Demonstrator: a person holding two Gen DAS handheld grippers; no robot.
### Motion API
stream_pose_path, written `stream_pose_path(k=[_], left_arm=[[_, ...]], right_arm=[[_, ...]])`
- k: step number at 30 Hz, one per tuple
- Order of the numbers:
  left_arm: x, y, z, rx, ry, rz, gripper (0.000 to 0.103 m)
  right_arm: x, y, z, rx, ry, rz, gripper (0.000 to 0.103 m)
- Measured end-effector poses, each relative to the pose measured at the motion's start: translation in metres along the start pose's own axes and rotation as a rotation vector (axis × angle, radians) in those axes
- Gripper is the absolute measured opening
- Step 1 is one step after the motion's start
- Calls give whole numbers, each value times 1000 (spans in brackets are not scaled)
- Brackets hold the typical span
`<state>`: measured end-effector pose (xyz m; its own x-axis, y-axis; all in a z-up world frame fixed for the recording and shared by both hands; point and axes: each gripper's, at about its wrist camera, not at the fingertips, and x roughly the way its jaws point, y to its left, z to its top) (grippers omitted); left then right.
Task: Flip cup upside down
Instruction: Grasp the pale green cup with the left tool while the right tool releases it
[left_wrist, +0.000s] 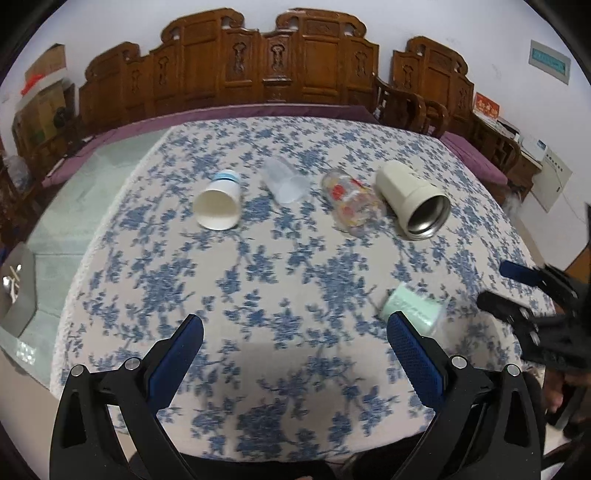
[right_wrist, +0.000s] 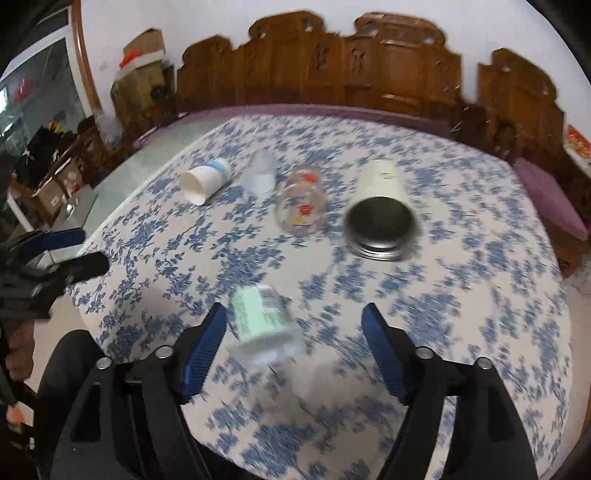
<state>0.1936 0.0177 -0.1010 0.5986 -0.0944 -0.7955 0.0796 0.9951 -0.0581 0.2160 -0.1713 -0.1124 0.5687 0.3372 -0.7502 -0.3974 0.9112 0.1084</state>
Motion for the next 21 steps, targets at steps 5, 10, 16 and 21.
stream_pose_path(k=[5,10,16,21], left_arm=[[17,-26,9,-47,67,-61,96],[43,-46,13,-114,157,-102,89],[73,-63,16,-246,252,-131,83],[97,-71,15,-328,319,-138,74]], right_arm=[[-27,-22,-24,11,-59,-52,92],[-34,-32,-28,11,-81,-74,93],[-31,-35,-30,8,-80,-75,93],[-31,-42,-31,24,-83,-86,93]])
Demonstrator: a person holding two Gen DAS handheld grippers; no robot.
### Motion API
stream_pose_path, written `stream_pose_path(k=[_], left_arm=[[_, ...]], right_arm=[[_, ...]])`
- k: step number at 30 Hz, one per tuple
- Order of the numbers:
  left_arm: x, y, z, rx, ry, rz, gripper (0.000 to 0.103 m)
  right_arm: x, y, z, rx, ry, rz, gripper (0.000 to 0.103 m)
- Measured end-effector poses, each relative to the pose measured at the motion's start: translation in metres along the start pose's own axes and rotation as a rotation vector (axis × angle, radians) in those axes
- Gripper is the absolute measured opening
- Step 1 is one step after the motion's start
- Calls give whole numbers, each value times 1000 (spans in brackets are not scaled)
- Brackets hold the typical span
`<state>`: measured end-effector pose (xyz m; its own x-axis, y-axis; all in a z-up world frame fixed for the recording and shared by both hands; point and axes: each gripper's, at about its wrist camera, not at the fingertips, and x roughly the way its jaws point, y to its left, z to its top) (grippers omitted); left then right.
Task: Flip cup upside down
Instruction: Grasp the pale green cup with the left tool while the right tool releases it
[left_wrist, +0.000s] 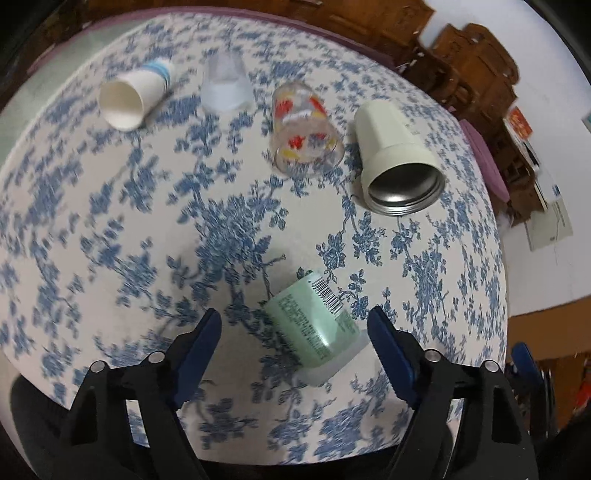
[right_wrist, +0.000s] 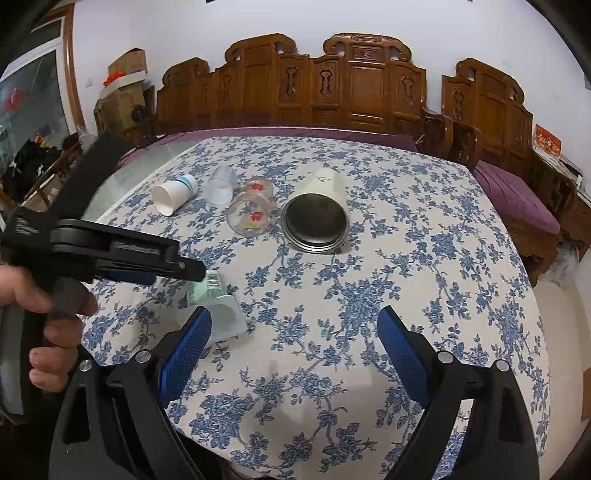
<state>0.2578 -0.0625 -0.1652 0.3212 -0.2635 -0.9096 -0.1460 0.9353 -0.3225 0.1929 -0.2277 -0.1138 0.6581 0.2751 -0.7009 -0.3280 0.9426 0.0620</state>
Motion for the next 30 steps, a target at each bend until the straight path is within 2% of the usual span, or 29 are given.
stream_pose_path(k=[8,15,21,25,30], left_arm=[[20,-13,3,-43,58,-19,65],[37,-14,10,-68,106,2,60],[51,-17,12,-49,130,25,55],[49,-21,14,-8,118,8,46],[33,-32,22,115,28,11,46]], right_arm=[[2,-11,0,23,0,-7,93],[4,-15,-2,36,4,-12,93],[7,-20,-2,48,9,-17,93],[9,-21,-3,49,13,-19,93],[13,-24,-6,58,22,-19,93]])
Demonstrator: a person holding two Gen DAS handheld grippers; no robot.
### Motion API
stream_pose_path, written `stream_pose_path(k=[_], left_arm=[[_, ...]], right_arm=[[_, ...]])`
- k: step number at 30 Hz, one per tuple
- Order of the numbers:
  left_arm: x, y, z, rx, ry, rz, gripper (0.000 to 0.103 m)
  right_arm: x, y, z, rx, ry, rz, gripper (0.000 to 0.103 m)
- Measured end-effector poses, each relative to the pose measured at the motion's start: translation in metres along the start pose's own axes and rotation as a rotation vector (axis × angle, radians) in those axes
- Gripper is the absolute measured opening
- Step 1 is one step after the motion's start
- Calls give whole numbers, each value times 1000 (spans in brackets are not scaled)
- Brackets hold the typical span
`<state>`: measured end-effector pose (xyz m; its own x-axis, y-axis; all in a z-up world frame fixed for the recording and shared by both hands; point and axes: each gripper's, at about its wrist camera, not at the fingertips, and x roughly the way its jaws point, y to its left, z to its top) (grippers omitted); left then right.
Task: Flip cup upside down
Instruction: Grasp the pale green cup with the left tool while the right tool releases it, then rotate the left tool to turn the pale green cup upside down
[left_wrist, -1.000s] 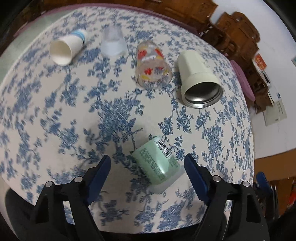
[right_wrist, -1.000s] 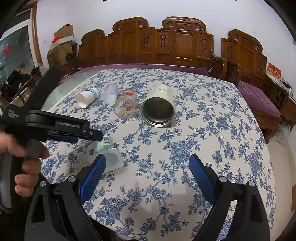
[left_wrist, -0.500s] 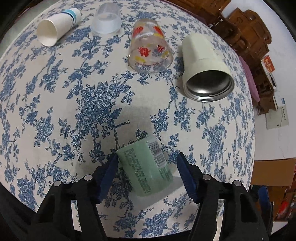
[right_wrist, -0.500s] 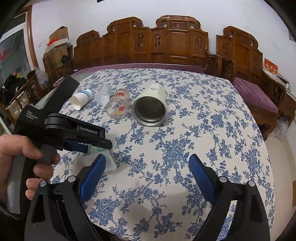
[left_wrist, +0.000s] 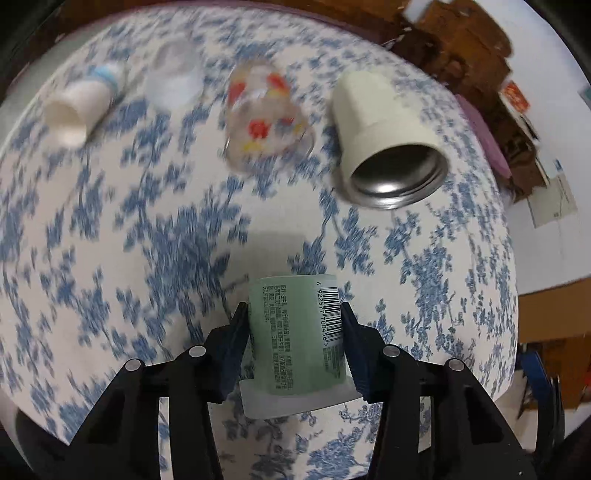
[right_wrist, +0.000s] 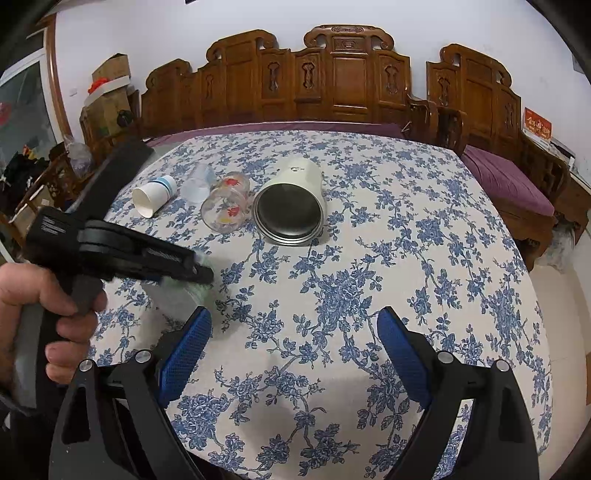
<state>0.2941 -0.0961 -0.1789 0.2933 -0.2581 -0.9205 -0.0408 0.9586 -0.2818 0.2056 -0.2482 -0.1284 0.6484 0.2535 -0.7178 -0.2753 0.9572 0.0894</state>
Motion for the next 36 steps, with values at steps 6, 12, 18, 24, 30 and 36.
stream_pose_path(k=[6,12,18,24,30,36], left_arm=[[-11,2,9,114,-126,-4,46],[-9,0,15,235,-238,57,46],[-2,-5,12,322,-294,113,46],[-2,-6,-5,378,-329,137,45],[-7,0,-25,369,-325,134,44],[-3,9,-39,353,-297,131,44]], right_arm=[[5,-7,0,21,6,-6,93],[10,-14,3,44,4,-21,93],[14,-17,2,49,5,-24,93],[15,-16,2,44,1,-22,93],[12,-11,3,33,-13,-18,93],[9,-7,4,24,-22,-13,93]])
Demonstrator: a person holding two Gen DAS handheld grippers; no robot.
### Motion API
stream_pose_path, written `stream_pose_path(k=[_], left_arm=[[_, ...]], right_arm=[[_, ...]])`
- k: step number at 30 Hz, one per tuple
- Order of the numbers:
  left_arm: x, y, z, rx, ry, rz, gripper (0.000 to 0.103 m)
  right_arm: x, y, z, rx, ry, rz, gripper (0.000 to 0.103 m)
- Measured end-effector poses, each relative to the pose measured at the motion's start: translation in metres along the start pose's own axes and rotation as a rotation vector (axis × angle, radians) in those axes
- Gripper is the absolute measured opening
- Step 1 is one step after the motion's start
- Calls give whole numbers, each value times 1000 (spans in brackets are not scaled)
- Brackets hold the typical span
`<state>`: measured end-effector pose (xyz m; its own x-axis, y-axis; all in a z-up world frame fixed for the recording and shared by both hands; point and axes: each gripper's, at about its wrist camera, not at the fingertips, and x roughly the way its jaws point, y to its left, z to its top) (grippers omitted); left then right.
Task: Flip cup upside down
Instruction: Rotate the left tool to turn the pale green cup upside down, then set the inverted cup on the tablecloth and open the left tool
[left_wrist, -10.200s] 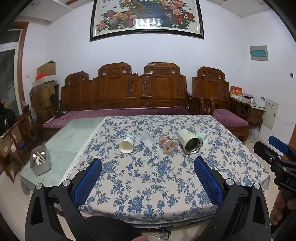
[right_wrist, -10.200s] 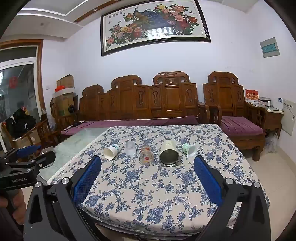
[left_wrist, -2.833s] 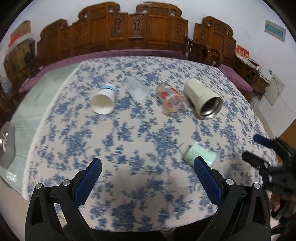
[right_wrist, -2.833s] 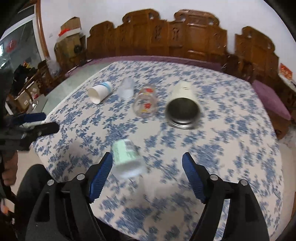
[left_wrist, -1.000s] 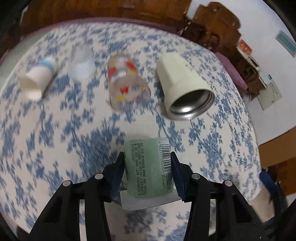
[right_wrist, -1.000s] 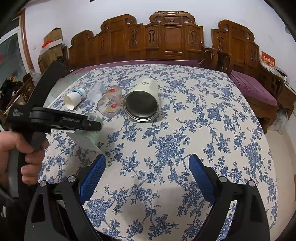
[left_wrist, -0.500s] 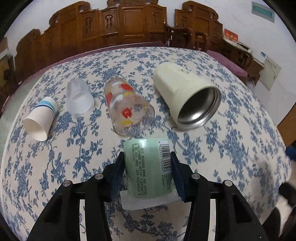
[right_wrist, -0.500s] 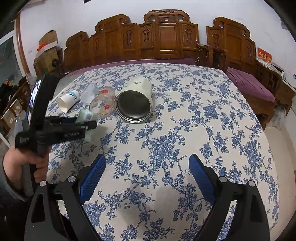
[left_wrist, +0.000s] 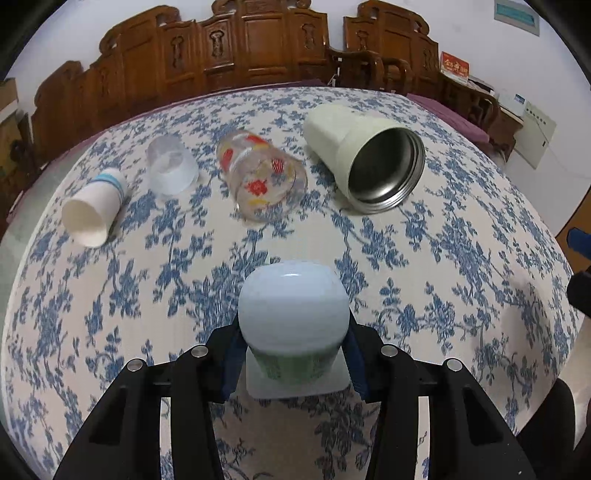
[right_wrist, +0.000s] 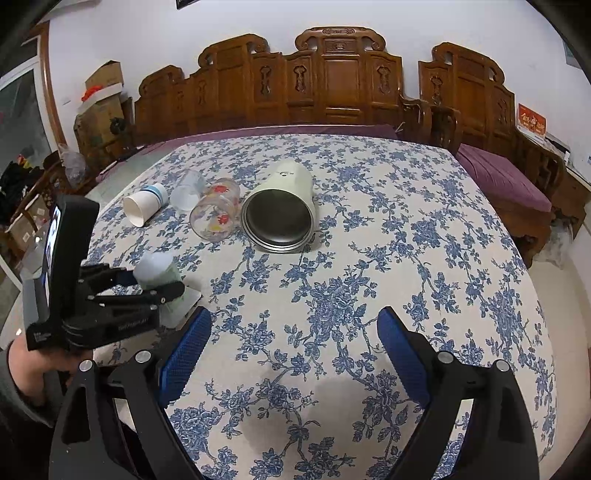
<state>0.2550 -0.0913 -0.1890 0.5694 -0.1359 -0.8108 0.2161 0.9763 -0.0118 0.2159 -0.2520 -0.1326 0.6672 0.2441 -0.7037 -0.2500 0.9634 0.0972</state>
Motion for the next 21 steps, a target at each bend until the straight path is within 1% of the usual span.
stream_pose_path(k=[6,8,9,10,11,13,17,19,21], left_arm=[[-3,2,-4,-15,4,3,45],[-5,2,-5,-17,5,0,49],[-8,3,-6,-18,2,2,56],[-10,4,-6,-21,-5,2,59],[-15,6,-7,-25,-12,0,61],[-21,10,-8,-36,-14,-2,74],[-39,18,-12,-50,-31,-4,82],[-50,23,-14,-57,-46,2,93],[-64,28,-18,-61,-68,26,95]], right_arm=[[-3,4,0,-6,-8,4,93],[-4,5,1,-8,-12,3,93],[-4,6,2,-8,-13,3,93],[-5,7,2,-7,-15,3,93],[-5,8,2,-5,-16,3,93],[-7,10,3,-3,-19,2,93],[-11,17,6,6,-32,1,93],[-14,21,8,15,-39,3,93],[-16,26,8,25,-47,6,93]])
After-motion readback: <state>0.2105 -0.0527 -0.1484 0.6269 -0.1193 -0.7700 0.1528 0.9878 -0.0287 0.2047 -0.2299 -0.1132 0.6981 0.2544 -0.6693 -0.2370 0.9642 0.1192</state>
